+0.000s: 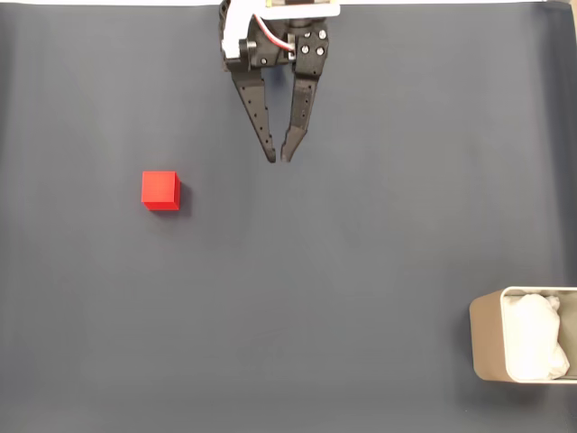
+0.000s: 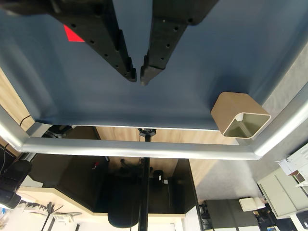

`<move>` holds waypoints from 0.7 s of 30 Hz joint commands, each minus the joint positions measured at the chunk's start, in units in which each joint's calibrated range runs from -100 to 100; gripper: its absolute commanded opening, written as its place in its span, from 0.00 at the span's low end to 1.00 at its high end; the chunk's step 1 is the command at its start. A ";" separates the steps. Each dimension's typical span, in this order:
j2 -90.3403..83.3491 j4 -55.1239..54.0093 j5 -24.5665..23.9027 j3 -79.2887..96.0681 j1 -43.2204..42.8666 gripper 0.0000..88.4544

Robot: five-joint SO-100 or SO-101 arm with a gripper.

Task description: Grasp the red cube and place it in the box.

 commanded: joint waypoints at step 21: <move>25.85 23.95 0.20 -37.74 12.74 0.01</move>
